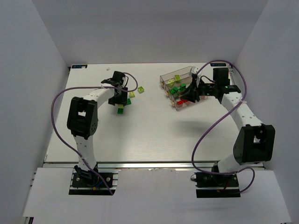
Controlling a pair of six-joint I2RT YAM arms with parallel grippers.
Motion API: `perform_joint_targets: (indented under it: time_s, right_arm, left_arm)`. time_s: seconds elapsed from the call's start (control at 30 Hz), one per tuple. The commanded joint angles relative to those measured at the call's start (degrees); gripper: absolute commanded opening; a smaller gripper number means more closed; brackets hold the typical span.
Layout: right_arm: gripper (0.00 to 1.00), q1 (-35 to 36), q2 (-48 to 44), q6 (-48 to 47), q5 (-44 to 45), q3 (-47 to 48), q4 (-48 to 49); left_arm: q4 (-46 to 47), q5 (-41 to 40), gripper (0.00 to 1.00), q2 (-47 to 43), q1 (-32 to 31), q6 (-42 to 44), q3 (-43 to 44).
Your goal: Sort the legos into containers by color
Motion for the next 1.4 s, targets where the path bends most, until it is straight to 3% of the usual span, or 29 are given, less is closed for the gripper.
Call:
perform_joint_targets:
  time_s: [0.0,0.2,0.37,0.9,1.1,1.23,1.27,1.37]
  right_arm:
    - [0.37,0.02,-1.51,1.04,-1.69,-0.1,1.87]
    - [0.37,0.02,-1.86,1.04,-1.52,-0.54,1.87]
    - [0.37,0.02,-1.77,1.13,-1.52,-0.27,1.7]
    - [0.37,0.02,-1.77,0.52,-2.31,-1.33,0.73]
    - [0.37,0.02,-1.6,0.25,-2.22,-1.5,0.64]
    - [0.37,0.02,-1.77,0.25,-2.31,-1.5,0.47]
    - [0.37,0.02,-1.86,0.25,-2.31,-1.42,0.38]
    - [0.35,0.2,-1.95,-0.97,-2.75,-1.16,-1.46]
  left_arm:
    - [0.22,2.9,0.66,0.81,0.14,0.86,2.22]
    - [1.1,4.14,0.65,1.96,0.49,0.15,2.57]
    - [1.45,4.05,0.58,2.05,0.67,-0.46,2.66]
    - [2.24,3.26,0.59,1.87,0.76,-0.9,3.54]
    - [2.07,3.78,0.48,1.96,0.76,-0.99,3.45]
    - [1.98,4.05,0.3,1.7,0.76,-1.08,3.01]
    - [2.07,4.22,0.19,1.09,0.76,-1.08,3.1]
    - [2.24,5.8,0.07,-1.98,0.76,-2.04,3.54]
